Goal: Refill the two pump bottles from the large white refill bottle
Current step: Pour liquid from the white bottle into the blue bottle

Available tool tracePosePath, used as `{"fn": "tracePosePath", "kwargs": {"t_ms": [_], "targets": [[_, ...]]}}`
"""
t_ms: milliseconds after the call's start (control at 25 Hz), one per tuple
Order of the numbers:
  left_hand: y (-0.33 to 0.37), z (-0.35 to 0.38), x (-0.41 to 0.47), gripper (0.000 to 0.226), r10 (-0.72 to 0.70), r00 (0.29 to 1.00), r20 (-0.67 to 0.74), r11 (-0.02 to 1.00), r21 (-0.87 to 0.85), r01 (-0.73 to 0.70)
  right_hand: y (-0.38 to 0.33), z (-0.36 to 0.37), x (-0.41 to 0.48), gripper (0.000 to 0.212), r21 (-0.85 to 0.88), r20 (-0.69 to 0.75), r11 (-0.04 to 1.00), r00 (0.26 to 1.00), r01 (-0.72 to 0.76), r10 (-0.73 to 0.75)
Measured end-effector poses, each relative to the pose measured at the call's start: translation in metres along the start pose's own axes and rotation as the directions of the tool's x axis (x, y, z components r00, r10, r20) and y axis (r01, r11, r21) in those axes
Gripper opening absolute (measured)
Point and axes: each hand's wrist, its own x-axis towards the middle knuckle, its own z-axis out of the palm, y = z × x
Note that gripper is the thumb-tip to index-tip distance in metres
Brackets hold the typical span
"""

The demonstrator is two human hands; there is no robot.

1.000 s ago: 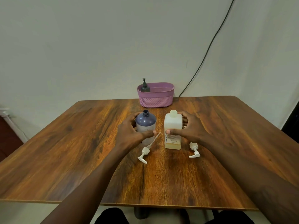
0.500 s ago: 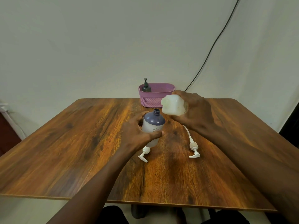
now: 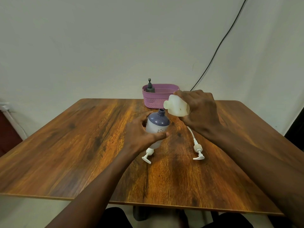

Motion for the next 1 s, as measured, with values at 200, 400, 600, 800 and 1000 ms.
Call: {"fn": "tracePosePath", "kwargs": {"t_ms": [200, 400, 600, 800, 1000], "targets": [[0.004, 0.000, 0.000, 0.074, -0.005, 1.000, 0.002, 1.000, -0.001, 0.005, -0.001, 0.001, 0.001, 0.078, -0.013, 0.000, 1.000, 1.000, 0.021, -0.021], [0.003, -0.002, 0.000, 0.071, 0.001, 1.000, 0.008, 1.000, 0.010, -0.001, 0.000, 0.002, 0.001, 0.077, -0.018, -0.004, 0.999, 0.999, 0.035, -0.035], [0.001, -0.001, 0.000, 0.073, 0.001, 1.000, 0.013, 1.000, 0.021, -0.001, 0.000, 0.003, 0.003, 0.077, -0.023, 0.007, 0.998, 0.998, 0.055, -0.055], [-0.010, 0.001, 0.000, 0.086, -0.023, 1.000, 0.013, 0.999, 0.043, 0.022, -0.002, 0.003, 0.005, 0.080, -0.052, 0.006, 0.995, 0.997, 0.079, -0.079], [-0.009, -0.001, 0.001, 0.080, -0.026, 0.999, 0.020, 0.999, 0.040, 0.026, -0.003, 0.003, 0.006, 0.082, -0.079, 0.023, 0.992, 0.995, 0.096, -0.094]]}}
